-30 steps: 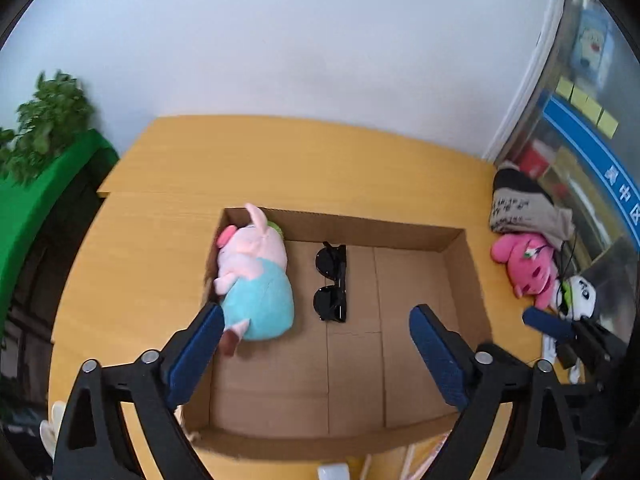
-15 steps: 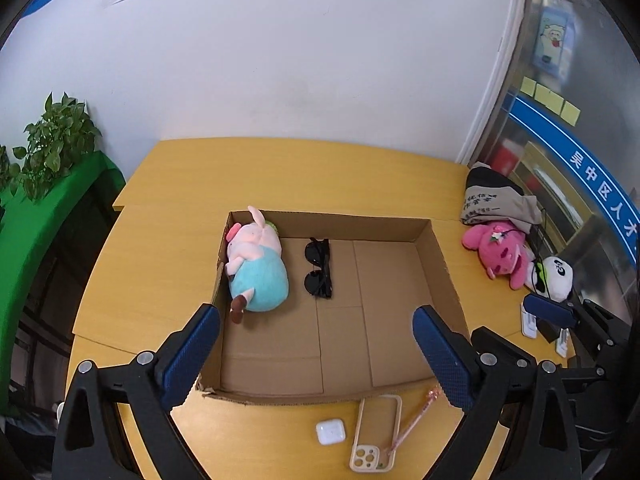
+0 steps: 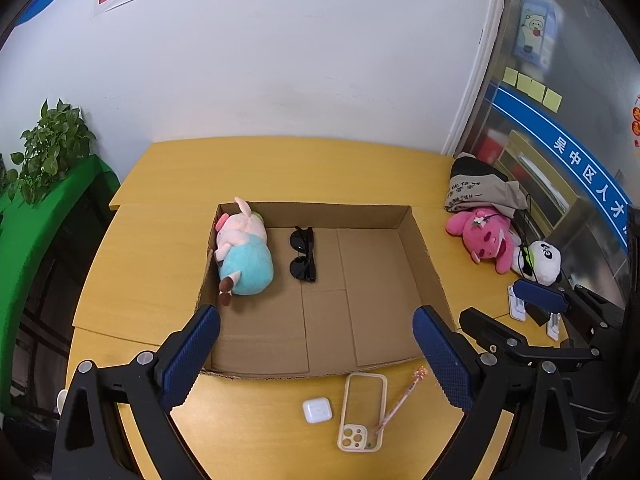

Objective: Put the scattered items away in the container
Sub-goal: 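Move the left gripper back toward the clear phone case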

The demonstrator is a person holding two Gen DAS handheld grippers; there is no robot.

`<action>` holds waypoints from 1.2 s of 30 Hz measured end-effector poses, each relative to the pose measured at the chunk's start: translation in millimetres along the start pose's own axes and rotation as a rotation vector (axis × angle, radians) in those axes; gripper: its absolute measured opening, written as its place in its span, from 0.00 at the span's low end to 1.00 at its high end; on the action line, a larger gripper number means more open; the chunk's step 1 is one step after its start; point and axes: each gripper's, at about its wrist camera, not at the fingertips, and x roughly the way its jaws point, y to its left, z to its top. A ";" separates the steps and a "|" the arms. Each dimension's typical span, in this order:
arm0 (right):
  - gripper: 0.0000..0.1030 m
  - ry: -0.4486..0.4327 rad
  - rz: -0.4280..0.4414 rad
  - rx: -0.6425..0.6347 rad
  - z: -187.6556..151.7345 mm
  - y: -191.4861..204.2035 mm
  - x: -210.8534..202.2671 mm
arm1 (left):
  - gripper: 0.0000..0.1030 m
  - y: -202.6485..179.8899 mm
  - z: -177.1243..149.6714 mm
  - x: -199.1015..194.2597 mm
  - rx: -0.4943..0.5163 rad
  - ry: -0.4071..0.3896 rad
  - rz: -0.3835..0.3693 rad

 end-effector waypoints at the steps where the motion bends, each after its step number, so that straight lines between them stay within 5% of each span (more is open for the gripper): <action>1: 0.76 0.000 0.000 -0.003 -0.9 -1.6 -0.2 | 0.96 -1.3 -0.7 0.0 -0.002 0.001 0.003; 26: 0.76 0.032 0.088 0.000 -14.2 -55.3 24.4 | 0.96 -42.8 -29.4 29.6 -0.034 0.099 0.054; 32: 0.76 0.084 0.084 0.040 -32.6 -77.6 47.1 | 0.96 -41.0 -56.1 59.2 -0.031 0.199 0.013; 36: 0.76 0.194 0.089 0.085 -70.7 -96.3 78.9 | 0.96 -34.2 -89.9 84.5 -0.023 0.303 -0.013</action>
